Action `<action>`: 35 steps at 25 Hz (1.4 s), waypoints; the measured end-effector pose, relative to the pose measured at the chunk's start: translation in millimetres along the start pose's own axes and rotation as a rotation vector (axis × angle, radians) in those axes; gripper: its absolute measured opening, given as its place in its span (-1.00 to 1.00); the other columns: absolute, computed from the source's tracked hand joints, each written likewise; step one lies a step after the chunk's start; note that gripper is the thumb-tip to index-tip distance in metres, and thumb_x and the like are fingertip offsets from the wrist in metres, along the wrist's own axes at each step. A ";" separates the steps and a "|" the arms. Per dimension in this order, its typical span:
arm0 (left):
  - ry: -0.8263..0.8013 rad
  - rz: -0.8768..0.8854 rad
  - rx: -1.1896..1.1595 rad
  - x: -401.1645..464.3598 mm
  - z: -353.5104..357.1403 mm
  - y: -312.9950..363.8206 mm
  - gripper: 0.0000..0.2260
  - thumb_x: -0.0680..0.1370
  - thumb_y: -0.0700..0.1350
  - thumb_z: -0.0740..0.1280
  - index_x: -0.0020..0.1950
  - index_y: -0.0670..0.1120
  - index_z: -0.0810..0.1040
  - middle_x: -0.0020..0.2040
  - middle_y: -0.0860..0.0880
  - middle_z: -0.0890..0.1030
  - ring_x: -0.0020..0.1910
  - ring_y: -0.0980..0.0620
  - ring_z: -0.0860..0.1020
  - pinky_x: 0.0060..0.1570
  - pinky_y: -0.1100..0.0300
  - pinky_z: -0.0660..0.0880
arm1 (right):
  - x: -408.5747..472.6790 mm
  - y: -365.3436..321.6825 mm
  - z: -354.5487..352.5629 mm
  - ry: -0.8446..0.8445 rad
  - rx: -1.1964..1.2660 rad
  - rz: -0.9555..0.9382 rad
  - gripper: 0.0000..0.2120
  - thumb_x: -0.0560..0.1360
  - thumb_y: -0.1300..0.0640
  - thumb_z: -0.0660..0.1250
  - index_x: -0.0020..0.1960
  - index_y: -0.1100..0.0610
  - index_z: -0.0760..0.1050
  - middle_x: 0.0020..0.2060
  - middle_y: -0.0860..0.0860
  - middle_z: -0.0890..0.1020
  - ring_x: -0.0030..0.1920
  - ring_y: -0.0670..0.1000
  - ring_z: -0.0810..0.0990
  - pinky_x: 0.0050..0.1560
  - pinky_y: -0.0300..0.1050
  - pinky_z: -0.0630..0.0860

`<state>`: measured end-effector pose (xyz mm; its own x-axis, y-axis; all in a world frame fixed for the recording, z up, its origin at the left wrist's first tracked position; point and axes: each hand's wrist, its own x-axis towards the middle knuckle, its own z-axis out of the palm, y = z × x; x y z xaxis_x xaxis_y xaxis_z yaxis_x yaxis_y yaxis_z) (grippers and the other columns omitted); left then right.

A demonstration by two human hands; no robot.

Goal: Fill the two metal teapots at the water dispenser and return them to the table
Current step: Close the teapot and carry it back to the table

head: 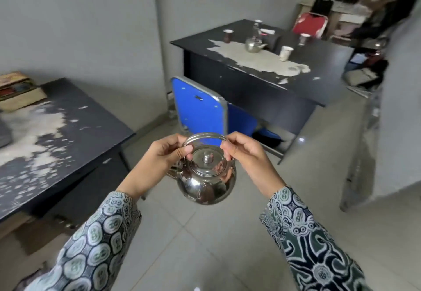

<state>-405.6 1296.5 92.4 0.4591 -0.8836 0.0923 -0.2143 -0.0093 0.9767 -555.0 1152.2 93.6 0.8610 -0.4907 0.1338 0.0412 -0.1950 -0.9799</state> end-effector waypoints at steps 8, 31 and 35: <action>-0.360 0.000 -0.049 163.5 191.8 10.2 -0.73 0.51 -0.03 0.24 -0.10 -0.25 0.50 -0.30 0.05 0.50 -0.23 0.18 0.48 -0.08 0.38 0.44 | -23.7 44.0 -204.5 0.455 0.058 0.112 -0.85 0.53 0.19 0.22 -0.13 0.03 0.54 -0.32 -0.10 0.54 -0.20 -0.13 0.50 -0.10 -0.39 0.47; -0.546 -0.011 0.008 728.7 581.7 23.5 -0.70 0.59 0.00 0.14 -0.26 -0.12 0.46 -0.42 0.07 0.41 -0.34 0.13 0.39 -0.09 0.22 0.39 | 208.5 171.1 -781.8 0.638 -0.046 0.119 -0.87 0.53 0.30 0.19 -0.05 0.17 0.50 -0.40 -0.21 0.55 -0.32 -0.22 0.48 -0.19 -0.37 0.45; -0.474 0.002 0.012 830.6 647.6 22.5 -0.68 0.59 0.00 0.14 -0.26 -0.15 0.45 -0.41 0.05 0.42 -0.29 0.01 0.39 -0.05 0.12 0.39 | 268.6 191.3 -904.9 0.514 -0.057 0.124 -0.81 0.52 0.33 0.18 -0.08 0.10 0.50 -0.40 -0.22 0.56 -0.33 -0.23 0.50 -0.21 -0.38 0.45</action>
<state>-587.5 259.3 65.7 0.0148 -0.9999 -0.0072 -0.2261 -0.0103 0.9741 -774.5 214.7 75.7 0.4978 -0.8630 0.0863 -0.0851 -0.1476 -0.9854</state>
